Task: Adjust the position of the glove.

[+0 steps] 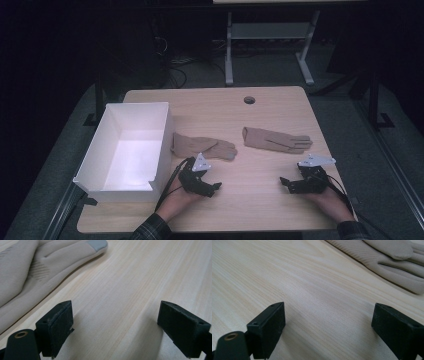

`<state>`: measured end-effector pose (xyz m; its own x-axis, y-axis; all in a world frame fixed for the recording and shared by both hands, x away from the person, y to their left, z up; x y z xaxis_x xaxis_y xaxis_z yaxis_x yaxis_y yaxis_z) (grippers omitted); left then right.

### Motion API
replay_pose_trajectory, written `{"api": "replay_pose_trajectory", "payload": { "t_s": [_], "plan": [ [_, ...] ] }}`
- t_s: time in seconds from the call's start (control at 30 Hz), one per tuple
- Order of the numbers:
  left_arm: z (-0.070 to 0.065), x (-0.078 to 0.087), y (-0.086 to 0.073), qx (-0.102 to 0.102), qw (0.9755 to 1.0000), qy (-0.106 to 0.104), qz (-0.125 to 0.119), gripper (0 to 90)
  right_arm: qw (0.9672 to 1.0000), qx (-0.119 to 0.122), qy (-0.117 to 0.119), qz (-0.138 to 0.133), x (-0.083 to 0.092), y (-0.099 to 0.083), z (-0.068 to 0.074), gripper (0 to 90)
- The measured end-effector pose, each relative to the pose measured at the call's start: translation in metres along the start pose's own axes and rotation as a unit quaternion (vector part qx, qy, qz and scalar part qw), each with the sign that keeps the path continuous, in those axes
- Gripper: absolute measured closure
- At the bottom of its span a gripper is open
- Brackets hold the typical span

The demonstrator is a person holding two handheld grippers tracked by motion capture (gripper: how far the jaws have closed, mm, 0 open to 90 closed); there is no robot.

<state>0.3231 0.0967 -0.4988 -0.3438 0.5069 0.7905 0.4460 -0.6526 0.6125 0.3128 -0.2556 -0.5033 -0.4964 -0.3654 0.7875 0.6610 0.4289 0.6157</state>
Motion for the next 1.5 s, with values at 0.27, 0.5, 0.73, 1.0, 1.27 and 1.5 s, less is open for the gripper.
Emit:
{"api": "replay_pose_trajectory", "payload": {
  "t_s": [0.27, 0.5, 0.73, 1.0, 1.27, 1.5],
  "plan": [
    [-0.001, 0.001, -0.001, -0.013, 0.9999, -0.009, 0.001, 12.3, 0.9999, 0.002, 0.004, 0.009, 0.001, 0.002, 0.0, 14.6],
    [-0.002, 0.004, -0.004, -0.022, 0.9997, -0.009, 0.003, 12.4, 0.9994, -0.017, 0.027, 0.011, 0.005, 0.014, -0.003, 32.5],
    [-0.005, 0.005, -0.005, -0.021, 0.9997, -0.014, 0.001, 12.3, 0.9995, -0.013, 0.028, -0.011, 0.009, 0.029, -0.006, 52.9],
    [-0.005, 0.004, -0.005, -0.023, 0.9996, -0.016, -0.002, 12.3, 0.999, -0.01, 0.038, -0.02, 0.004, 0.045, -0.008, 77.3],
    [-0.005, 0.004, -0.005, -0.023, 0.9996, -0.017, -0.001, 12.3, 0.9985, 0.002, 0.049, -0.027, -0.009, 0.068, -0.005, 90.0],
    [-0.006, 0.004, -0.005, -0.021, 0.9996, -0.019, -0.003, 12.3, 0.9979, 0.0, 0.055, -0.034, -0.017, 0.084, -0.002, 90.0]
  ]
}}
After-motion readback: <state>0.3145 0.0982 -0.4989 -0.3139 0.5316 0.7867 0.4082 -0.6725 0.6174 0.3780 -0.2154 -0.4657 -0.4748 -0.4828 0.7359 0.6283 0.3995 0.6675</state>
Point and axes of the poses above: each handheld gripper's, and its own axes: x roughly backward along the jaws, y roughly out of its top, z roughly to its left, the point moved 3 cm from there along -x, roughly forward along the jaws, and after that the axes turned 8 degrees about z, right-handed, at the moved point
